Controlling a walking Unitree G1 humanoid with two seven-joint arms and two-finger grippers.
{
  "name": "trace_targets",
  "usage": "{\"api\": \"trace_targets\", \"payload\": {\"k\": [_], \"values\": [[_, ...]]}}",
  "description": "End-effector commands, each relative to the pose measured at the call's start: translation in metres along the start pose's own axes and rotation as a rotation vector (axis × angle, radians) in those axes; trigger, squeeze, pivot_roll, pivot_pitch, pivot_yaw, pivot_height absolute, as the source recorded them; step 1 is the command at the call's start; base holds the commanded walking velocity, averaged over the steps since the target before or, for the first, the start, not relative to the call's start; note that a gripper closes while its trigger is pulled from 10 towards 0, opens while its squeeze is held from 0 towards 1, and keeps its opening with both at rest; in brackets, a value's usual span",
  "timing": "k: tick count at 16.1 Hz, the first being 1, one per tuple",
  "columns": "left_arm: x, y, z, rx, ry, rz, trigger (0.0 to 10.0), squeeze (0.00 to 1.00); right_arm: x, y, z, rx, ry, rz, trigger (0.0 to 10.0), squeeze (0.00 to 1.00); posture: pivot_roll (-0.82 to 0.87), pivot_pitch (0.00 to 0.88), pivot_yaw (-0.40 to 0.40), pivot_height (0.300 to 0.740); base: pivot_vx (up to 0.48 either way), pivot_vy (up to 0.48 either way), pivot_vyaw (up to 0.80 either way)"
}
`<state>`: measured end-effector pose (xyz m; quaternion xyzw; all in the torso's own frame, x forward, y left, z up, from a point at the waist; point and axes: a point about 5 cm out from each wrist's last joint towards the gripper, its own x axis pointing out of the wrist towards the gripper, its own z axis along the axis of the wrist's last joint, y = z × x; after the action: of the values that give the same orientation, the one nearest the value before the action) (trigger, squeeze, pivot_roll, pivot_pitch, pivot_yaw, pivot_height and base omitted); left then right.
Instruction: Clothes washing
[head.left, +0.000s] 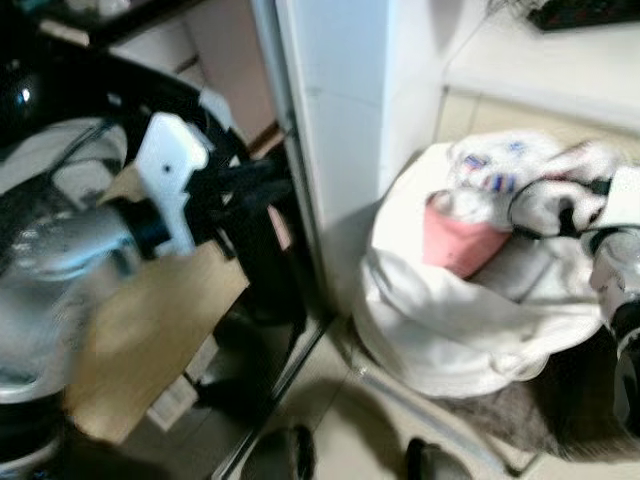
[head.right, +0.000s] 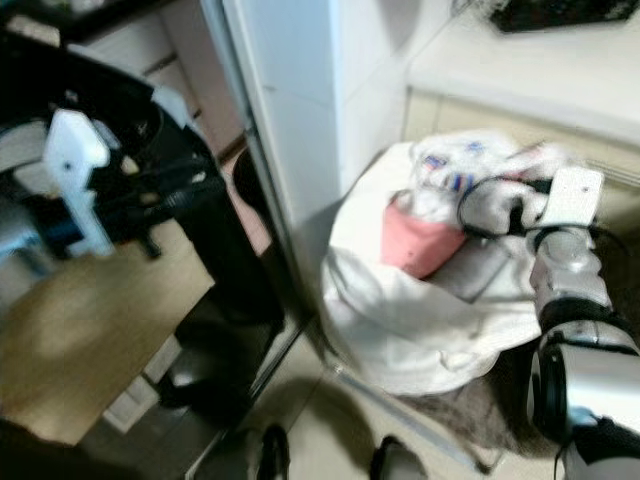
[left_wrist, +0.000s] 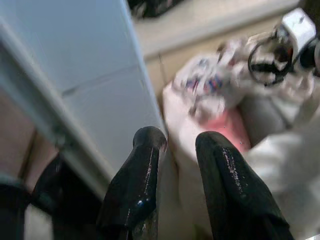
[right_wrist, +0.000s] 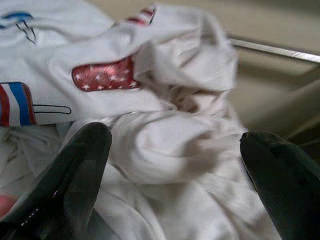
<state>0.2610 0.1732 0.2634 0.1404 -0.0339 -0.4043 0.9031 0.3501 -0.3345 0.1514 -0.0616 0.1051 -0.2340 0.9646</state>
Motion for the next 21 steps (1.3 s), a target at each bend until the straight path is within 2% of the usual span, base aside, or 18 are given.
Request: {"api": "trace_targets", "payload": {"k": [1, 2, 3, 4, 6, 8, 9, 10, 11, 12, 16, 21], "values": [[-0.006, 0.001, 0.010, 0.016, -0.013, 0.003, 10.0, 0.00, 0.000, -0.001, 0.002, 0.012, -0.003, -0.015, 10.0, 1.00, 0.38, 0.248, 0.190, 0.740, 0.000, 0.000, 0.00], [-0.015, 0.005, 0.022, 0.036, -0.023, 0.037, 10.0, 0.00, 0.000, 0.000, 0.001, 0.043, -0.003, -0.038, 10.0, 0.76, 0.43, 0.267, 0.210, 0.740, 0.000, 0.000, 0.00], [-0.021, 0.006, 0.027, 0.046, -0.018, 0.046, 10.0, 0.00, 0.000, 0.000, 0.001, 0.056, -0.002, -0.046, 10.0, 0.00, 0.46, 0.273, 0.216, 0.740, 0.000, 0.000, 0.00], [-0.027, 0.006, 0.031, 0.053, -0.003, 0.054, 10.0, 0.00, 0.000, 0.000, 0.000, 0.095, -0.001, -0.054, 10.0, 0.00, 0.48, 0.273, 0.221, 0.740, 0.000, 0.000, 0.00], [-0.040, 0.008, 0.036, 0.059, 0.035, 0.078, 10.0, 0.00, 0.000, 0.002, -0.001, 0.085, 0.006, -0.065, 10.0, 0.00, 0.50, 0.275, 0.229, 0.740, 0.000, 0.000, 0.00], [-0.046, 0.009, 0.041, 0.039, 0.028, 0.096, 10.0, 0.00, 0.001, 0.004, 0.004, 0.078, -0.014, -0.070, 10.0, 0.00, 0.48, 0.274, 0.229, 0.740, 0.000, 0.000, 0.00], [-0.047, 0.009, 0.042, 0.032, 0.026, 0.102, 10.0, 0.00, 0.001, 0.003, 0.007, 0.077, -0.026, -0.079, 7.5, 0.00, 0.48, 0.273, 0.229, 0.740, 0.000, 0.000, 0.00], [-0.047, 0.009, 0.042, 0.031, 0.029, 0.100, 10.0, 0.00, 0.001, 0.002, 0.009, 0.080, -0.035, -0.094, 3.4, 0.00, 0.48, 0.272, 0.229, 0.740, 0.000, 0.000, 0.00], [-0.048, 0.008, 0.043, 0.027, 0.028, 0.099, 10.0, 0.00, 0.001, 0.001, 0.010, 0.092, -0.041, -0.107, 2.6, 0.00, 0.48, 0.273, 0.231, 0.740, 0.000, 0.000, 0.00], [-0.048, 0.008, 0.043, 0.015, 0.030, 0.101, 10.0, 0.00, 0.001, -0.002, 0.010, 0.110, -0.039, -0.131, 0.0, 0.00, 0.47, 0.276, 0.231, 0.740, 0.000, 0.000, 0.00], [-0.049, 0.006, 0.042, -0.005, 0.037, 0.101, 10.0, 0.00, 0.001, -0.007, 0.007, 0.103, -0.027, -0.154, 0.0, 0.00, 0.47, 0.276, 0.226, 0.740, 0.000, 0.000, 0.00], [-0.047, -0.003, 0.037, -0.052, 0.052, 0.041, 10.0, 0.00, 0.001, -0.009, 0.009, 0.101, -0.037, -0.151, 0.0, 0.00, 0.46, 0.274, 0.228, 0.740, 0.000, 0.000, 0.00]]}}
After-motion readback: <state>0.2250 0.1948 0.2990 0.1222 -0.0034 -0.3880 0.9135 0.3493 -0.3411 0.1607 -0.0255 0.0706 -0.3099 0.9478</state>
